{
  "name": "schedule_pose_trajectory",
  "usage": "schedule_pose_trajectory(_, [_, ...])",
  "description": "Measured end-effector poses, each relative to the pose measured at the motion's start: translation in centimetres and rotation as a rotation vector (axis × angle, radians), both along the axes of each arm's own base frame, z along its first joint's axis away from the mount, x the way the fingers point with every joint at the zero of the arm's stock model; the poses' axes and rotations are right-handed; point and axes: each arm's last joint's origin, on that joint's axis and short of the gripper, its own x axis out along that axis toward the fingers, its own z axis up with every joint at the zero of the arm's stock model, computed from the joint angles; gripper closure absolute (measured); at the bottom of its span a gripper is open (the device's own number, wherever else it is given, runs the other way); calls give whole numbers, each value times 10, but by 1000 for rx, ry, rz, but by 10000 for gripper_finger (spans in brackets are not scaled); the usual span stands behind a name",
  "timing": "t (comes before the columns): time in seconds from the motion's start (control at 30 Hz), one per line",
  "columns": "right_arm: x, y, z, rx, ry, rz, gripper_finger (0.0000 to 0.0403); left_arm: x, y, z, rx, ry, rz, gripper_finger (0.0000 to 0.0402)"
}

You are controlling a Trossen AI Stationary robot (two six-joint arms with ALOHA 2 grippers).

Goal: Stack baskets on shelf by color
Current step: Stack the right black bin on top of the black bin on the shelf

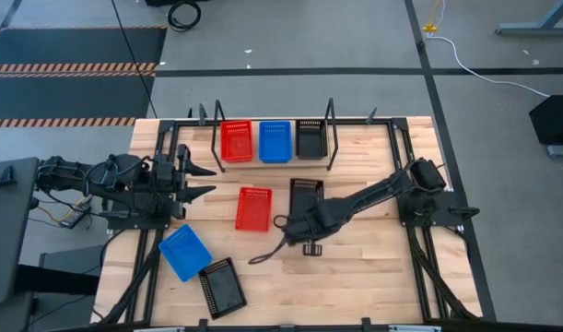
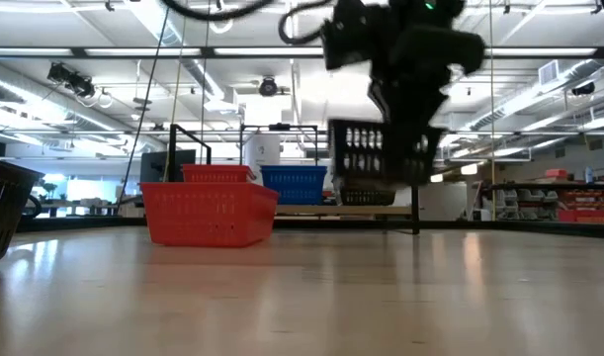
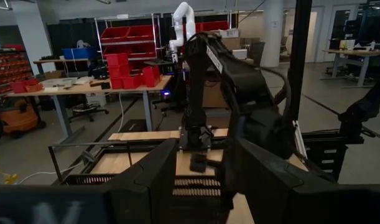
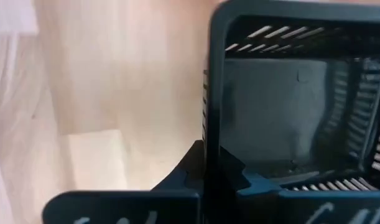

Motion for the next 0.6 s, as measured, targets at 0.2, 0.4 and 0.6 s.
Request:
schedule_pose_trajectory(0.2, [10, -17, 36, -75, -15, 24, 395, 0, 0, 0, 0, 0, 0, 230])
schedule_pose_trajectory(0.4, [18, -44, 61, -137, -24, 25, 394, 0, 0, 0, -1, -1, -1, 230])
schedule_pose_trajectory(0.6, [20, -80, 66, -147, 21, 0, 394, 0, 0, 0, -1, 0, 0, 230])
